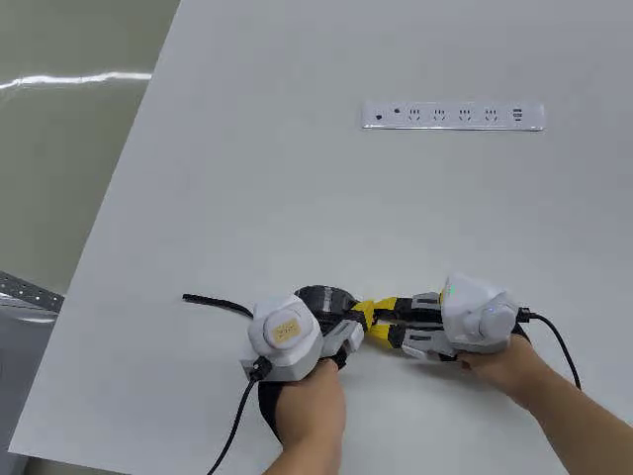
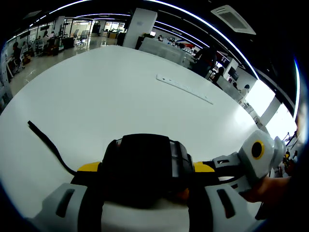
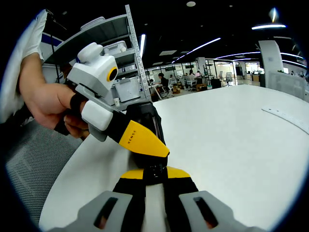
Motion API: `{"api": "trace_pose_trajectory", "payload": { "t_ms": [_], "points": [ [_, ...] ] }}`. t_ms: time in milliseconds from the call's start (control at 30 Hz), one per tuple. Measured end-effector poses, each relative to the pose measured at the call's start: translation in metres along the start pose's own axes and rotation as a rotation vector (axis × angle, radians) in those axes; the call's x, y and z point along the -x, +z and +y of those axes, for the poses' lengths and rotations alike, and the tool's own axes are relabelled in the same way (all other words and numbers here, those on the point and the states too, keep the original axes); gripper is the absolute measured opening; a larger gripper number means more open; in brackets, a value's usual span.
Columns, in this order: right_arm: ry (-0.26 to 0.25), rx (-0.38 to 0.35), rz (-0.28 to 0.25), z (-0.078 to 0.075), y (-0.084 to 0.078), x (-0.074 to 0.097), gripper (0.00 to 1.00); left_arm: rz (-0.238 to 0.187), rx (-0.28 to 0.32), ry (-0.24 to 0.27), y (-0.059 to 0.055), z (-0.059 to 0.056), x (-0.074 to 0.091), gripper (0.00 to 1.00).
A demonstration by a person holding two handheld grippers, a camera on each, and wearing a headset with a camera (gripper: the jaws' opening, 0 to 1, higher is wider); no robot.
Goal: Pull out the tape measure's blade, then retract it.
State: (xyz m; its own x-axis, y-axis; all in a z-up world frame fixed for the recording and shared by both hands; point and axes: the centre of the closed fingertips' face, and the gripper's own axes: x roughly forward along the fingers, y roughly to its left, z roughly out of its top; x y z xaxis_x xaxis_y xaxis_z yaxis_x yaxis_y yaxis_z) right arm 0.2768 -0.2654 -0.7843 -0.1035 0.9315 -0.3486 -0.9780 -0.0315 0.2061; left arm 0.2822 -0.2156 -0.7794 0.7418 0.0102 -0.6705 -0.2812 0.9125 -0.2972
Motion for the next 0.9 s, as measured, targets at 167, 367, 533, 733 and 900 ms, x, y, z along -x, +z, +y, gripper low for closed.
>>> {"api": "trace_pose_trajectory", "payload": {
  "t_ms": [167,367,533,733,900],
  "points": [
    [-0.001,0.005,0.000,-0.0006,-0.0002,0.0000,0.13,0.001,-0.001,0.000,0.0001,0.0001,-0.0001,0.69],
    [-0.007,0.000,-0.002,-0.0014,-0.0003,-0.0002,0.14,-0.001,0.000,-0.002,0.0002,0.0005,-0.0001,0.69],
    [-0.010,-0.013,-0.003,-0.0015,-0.0003,-0.0001,0.14,0.001,0.003,-0.006,0.0006,0.0004,0.0003,0.69],
    [-0.026,-0.009,0.001,-0.0016,-0.0008,0.0001,0.15,0.002,0.001,-0.013,0.0008,0.0000,0.0002,0.70],
    [-0.029,-0.010,0.004,-0.0012,-0.0011,-0.0002,0.15,0.002,-0.007,-0.021,0.0006,-0.0004,0.0005,0.70]
  ]
}}
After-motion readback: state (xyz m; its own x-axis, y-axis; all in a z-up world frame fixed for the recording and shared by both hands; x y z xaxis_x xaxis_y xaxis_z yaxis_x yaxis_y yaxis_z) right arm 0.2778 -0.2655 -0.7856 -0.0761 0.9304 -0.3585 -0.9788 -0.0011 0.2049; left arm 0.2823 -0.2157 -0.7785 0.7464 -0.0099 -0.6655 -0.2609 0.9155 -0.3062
